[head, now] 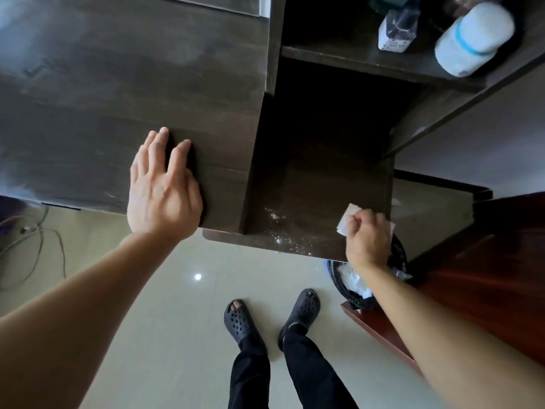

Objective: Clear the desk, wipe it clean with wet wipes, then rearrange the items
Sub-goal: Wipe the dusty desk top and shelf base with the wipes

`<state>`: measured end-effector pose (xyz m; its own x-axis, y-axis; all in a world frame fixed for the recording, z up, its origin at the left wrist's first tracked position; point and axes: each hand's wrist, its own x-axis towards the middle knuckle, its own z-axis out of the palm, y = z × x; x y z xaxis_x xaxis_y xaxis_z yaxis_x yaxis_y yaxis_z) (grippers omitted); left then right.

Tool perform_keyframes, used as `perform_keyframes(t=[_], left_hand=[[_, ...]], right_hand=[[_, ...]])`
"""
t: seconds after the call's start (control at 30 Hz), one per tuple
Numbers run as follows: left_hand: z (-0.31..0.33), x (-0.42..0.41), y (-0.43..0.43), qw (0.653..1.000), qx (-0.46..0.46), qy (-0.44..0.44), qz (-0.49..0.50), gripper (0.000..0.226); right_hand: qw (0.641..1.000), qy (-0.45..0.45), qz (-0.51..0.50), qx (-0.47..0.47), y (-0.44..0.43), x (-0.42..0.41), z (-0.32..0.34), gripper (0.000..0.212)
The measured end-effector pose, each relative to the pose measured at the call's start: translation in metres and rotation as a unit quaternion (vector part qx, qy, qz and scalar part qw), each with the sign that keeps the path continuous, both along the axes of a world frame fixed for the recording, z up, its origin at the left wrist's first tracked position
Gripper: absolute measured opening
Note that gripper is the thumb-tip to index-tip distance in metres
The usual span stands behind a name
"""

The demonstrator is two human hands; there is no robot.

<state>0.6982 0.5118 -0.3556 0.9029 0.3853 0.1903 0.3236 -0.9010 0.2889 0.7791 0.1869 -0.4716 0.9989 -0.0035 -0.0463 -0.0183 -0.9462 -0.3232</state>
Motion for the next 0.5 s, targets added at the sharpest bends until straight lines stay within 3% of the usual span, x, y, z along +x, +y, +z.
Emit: perform_keyframes(t=[0.07,0.13,0.23,0.3,0.37,0.43,0.5], left_hand=[[0.000,0.000,-0.003,1.000,0.000,-0.001,-0.006,0.047],[0.000,0.000,-0.002,1.000,0.000,0.000,-0.006,0.048],[0.001,0.000,-0.001,1.000,-0.002,0.003,-0.011,0.048],[0.000,0.000,-0.002,1.000,-0.005,0.003,-0.011,0.048],[0.000,0.000,-0.002,1.000,-0.003,0.002,-0.011,0.048],[0.000,0.000,-0.002,1.000,0.001,0.003,-0.012,0.048],[0.000,0.001,-0.002,1.000,0.002,0.007,-0.015,0.048]], right_hand=[[0.999,-0.007,0.043,0.012,0.042,-0.030,-0.004,0.019],[0.986,-0.023,0.162,0.014,0.070,-0.055,-0.008,0.023],[0.961,-0.047,0.272,0.014,0.050,-0.051,-0.007,0.023],[0.966,-0.057,0.251,-0.013,0.013,-0.042,-0.007,0.024],[0.988,-0.062,0.144,-0.014,-0.013,-0.036,-0.004,0.024],[0.996,-0.069,0.045,-0.023,0.003,-0.045,-0.005,0.020],[0.995,-0.061,0.060,-0.043,0.049,-0.062,-0.009,0.011]])
